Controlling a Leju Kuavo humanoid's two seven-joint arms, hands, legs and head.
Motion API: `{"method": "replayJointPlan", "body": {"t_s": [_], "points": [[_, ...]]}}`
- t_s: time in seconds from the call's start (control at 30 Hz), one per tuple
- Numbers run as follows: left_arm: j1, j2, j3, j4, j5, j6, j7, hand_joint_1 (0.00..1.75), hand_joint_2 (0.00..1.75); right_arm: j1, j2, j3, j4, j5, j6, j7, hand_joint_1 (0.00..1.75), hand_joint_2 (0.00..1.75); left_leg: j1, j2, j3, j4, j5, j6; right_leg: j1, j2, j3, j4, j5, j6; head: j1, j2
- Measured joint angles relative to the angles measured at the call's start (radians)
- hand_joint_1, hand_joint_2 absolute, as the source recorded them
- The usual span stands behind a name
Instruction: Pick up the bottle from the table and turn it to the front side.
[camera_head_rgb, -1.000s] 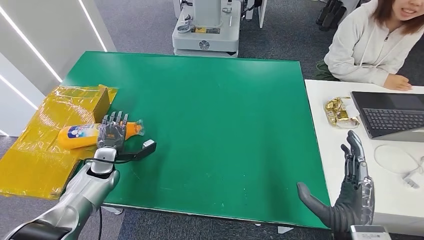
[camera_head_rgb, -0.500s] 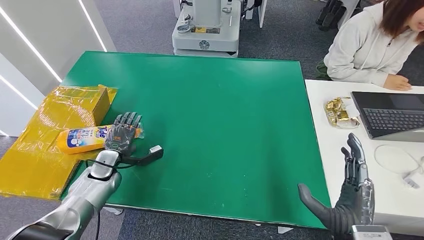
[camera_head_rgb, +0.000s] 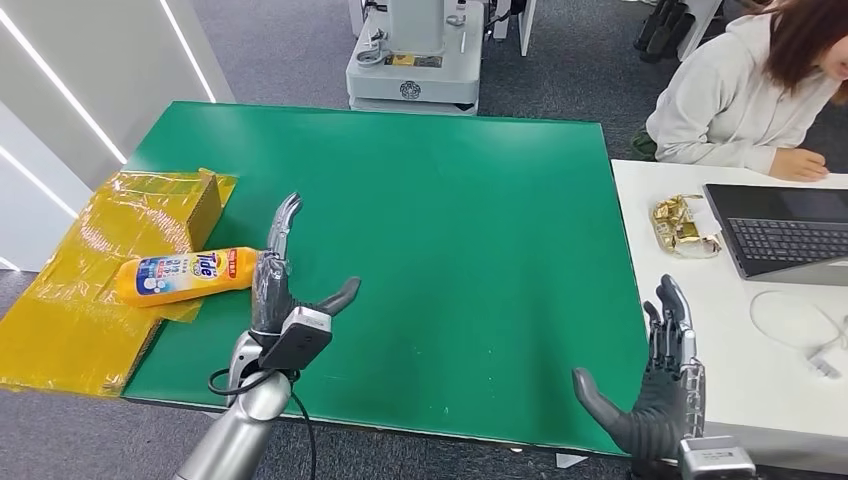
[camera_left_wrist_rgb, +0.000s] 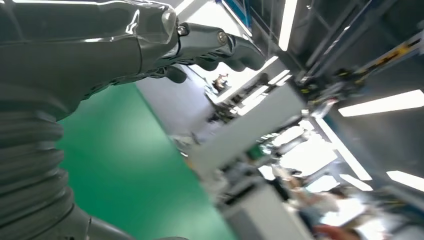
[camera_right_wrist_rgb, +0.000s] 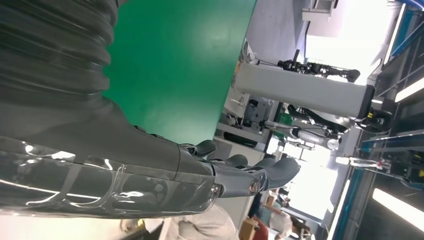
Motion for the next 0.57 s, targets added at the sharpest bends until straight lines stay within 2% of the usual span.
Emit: {"method": "replayJointPlan", "body": {"t_s": [0.17, 0.33, 0.57], "points": [[0.0, -0.004, -0.119, -0.076, 0.11, -0.001, -0.019, 0.0, 1.75, -0.002, 0.03, 0.047, 0.022, -0.023, -0.024, -0.006, 0.0, 1.75, 0.0, 0.0, 0.001, 0.0, 0.0, 0.0, 0.0, 0.001, 0.0, 0.001, 0.0, 0.0, 0.0, 0.0], [0.0, -0.003, -0.159, -0.096, 0.136, -0.007, -0.026, 0.0, 1.75, -0.005, 0.041, 0.063, 0.034, -0.029, -0.026, -0.006, 0.0, 1.75, 0.001, 0.0, 0.001, 0.0, 0.0, 0.0, 0.0, 0.001, 0.0, 0.001, 0.0, 0.0, 0.0, 0.0], [0.008, 0.001, -0.169, -0.088, 0.403, -0.169, 0.057, 0.0, 1.75, 0.026, 0.059, 0.064, 0.036, -0.095, -0.047, 0.005, 0.0, 1.75, 0.0, 0.0, 0.0, 0.0, 0.0, 0.0, 0.0, 0.001, 0.0, 0.0, 0.0, 0.0, 0.0, 0.0]]}}
